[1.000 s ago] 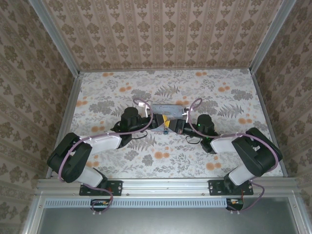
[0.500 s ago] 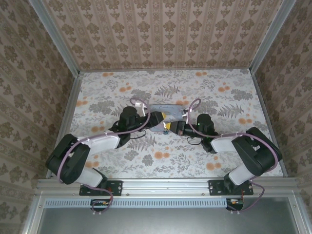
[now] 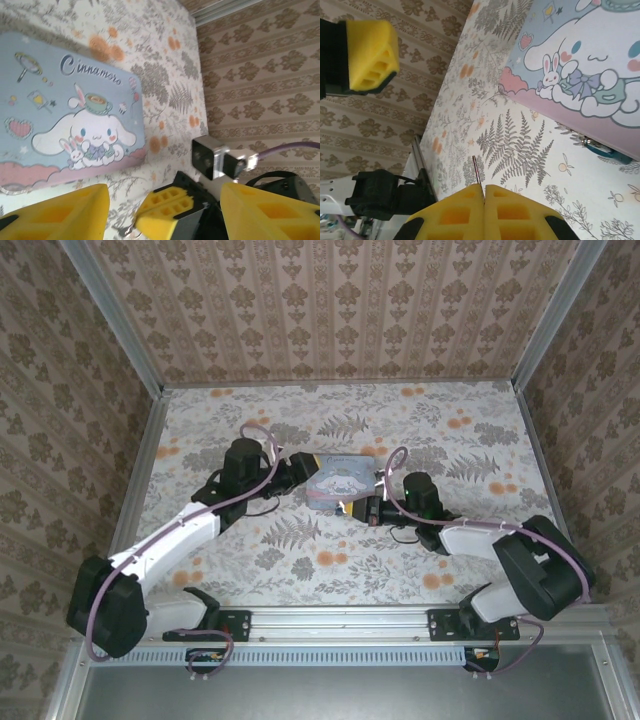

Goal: Unlock the padlock with the key

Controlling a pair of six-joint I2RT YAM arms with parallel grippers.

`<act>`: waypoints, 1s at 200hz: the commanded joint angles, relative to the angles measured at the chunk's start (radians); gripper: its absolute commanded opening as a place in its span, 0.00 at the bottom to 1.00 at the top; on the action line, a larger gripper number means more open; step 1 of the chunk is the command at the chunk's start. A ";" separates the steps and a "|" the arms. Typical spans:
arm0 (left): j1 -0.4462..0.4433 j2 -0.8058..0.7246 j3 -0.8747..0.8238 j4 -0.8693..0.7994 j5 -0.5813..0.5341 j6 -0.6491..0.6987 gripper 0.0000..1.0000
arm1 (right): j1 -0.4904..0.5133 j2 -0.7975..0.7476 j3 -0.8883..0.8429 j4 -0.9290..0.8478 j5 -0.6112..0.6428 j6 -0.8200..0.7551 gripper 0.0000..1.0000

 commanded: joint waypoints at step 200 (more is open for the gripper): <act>-0.110 0.234 0.116 -0.015 -0.006 -0.284 0.48 | 0.344 -0.174 0.260 -0.559 0.837 -0.532 0.00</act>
